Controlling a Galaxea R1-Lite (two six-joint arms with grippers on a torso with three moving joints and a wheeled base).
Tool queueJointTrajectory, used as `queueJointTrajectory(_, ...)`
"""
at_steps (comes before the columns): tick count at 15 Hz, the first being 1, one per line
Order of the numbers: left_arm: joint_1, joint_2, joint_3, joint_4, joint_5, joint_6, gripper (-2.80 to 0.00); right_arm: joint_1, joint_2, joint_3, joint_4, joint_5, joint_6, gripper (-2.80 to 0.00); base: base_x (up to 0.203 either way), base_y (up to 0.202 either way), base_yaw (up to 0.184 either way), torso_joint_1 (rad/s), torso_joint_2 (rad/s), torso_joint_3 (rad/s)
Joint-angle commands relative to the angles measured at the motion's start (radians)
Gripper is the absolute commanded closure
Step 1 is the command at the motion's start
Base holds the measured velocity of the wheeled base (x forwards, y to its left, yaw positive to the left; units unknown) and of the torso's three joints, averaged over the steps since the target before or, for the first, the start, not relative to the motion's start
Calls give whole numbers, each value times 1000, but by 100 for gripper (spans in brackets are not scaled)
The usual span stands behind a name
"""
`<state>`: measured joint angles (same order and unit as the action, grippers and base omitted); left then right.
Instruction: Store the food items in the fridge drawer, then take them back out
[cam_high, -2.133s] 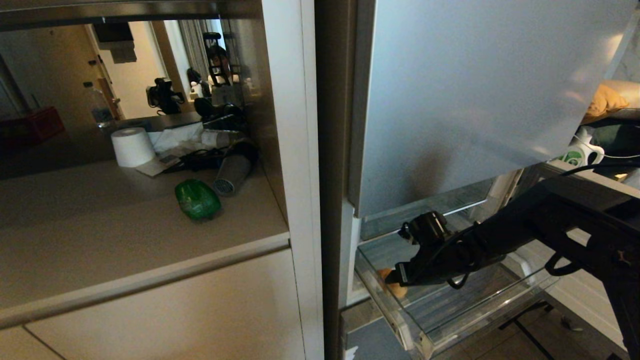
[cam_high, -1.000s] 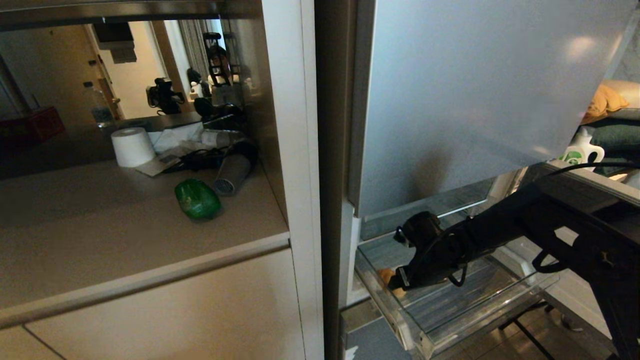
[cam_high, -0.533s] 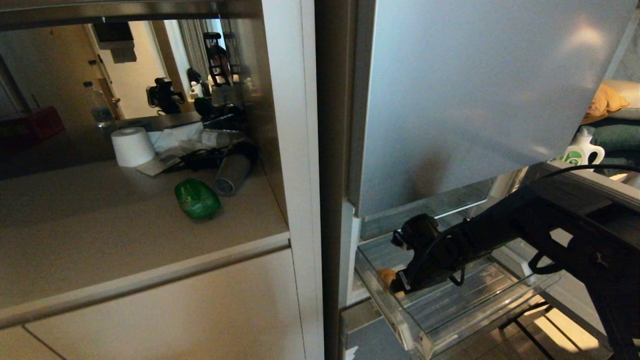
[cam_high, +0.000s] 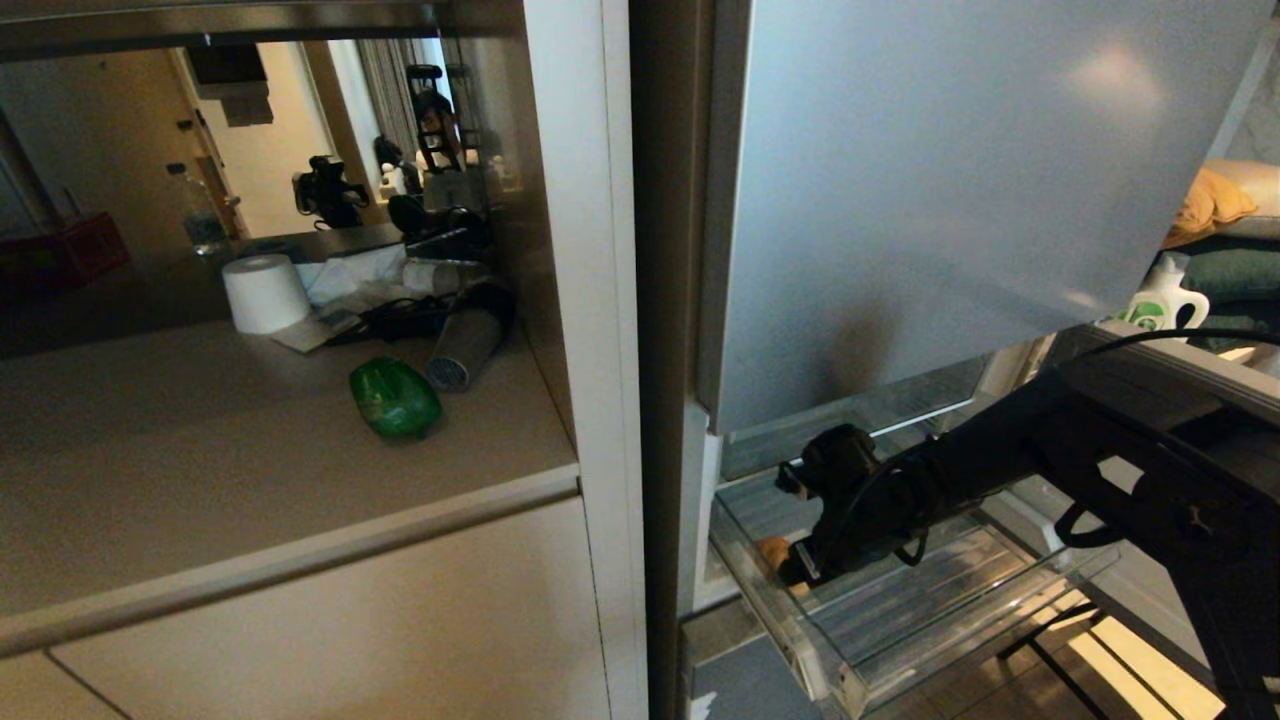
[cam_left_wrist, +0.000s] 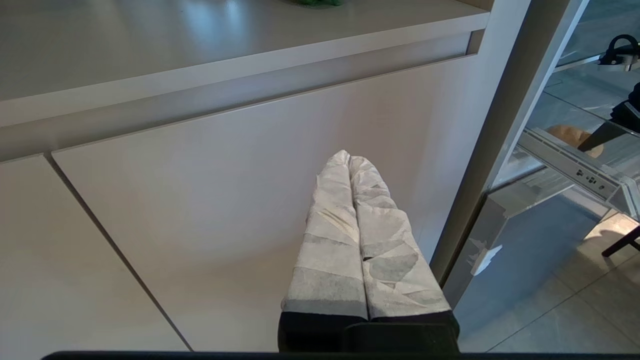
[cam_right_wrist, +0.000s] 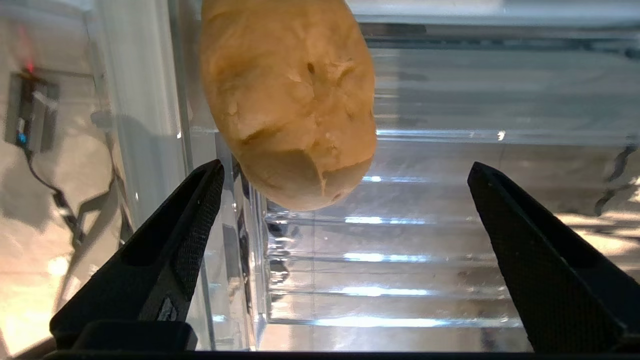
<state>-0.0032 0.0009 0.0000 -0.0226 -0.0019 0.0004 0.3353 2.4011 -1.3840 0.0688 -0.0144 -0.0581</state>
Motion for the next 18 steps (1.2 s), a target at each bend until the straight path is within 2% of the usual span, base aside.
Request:
queueJointTrajectory(1,0,1,11,0,0,1,0,2,0,-1,0,3,-19,-280,0,0,0,0,0,0)
queueJointTrajectory(9,0,1,11,0,-1,0,0,42,32,-6,-67,2,-38,-280,0,0,0,0,0,0)
queueJointTrajectory(14,0,1,11,0,0,0,0,14,27,-4,-66,-9,-26,-280,0,0,0,0,0,0)
queueJointTrajectory(18,0,1,11,0,-1,0,0,-16,26,0,-66,-64,40,-280,0,0,0,0,0,0)
